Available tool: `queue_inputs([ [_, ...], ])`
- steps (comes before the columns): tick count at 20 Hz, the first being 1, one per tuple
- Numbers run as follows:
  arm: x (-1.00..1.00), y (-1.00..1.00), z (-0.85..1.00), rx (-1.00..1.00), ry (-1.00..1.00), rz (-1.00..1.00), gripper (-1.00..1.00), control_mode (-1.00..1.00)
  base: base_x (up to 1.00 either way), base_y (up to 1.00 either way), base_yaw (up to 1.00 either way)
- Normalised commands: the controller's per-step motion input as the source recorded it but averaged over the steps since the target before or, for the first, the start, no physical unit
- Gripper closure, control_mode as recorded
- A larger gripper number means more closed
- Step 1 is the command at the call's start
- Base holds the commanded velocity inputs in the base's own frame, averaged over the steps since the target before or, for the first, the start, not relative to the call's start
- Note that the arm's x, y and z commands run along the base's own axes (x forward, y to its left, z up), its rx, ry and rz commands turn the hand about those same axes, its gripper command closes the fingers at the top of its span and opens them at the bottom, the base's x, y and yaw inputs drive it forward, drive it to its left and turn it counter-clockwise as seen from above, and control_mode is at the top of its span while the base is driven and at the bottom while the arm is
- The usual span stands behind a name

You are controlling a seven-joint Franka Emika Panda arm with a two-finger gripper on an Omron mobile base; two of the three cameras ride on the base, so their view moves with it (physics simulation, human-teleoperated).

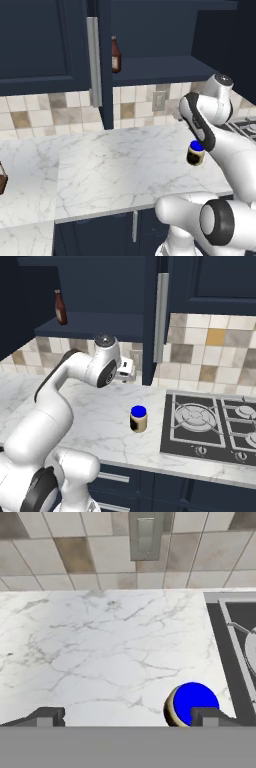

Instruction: Take 2 condiments from the cabinet and move them on the counter near the stove.Make sure the condiments are lined up with each other, next to each other.

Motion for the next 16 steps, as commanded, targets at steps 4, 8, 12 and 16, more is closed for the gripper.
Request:
queue_inputs([
  [4,0.0,0.38,0.48,0.03,0.01,0.02,-1.0,-1.0,0.0,0.0,0.0],
  [8,0.0,0.38,0.15,0.0,-0.13,0.06,-1.0,-1.0,0.0,0.0,0.0],
  [12,0.0,0.38,0.07,0.03,-0.23,0.05,-1.0,-1.0,0.0,0.0,0.0],
  [16,0.0,0.42,0.18,0.04,-0.23,0.1,-1.0,-1.0,0.0,0.0,0.0],
])
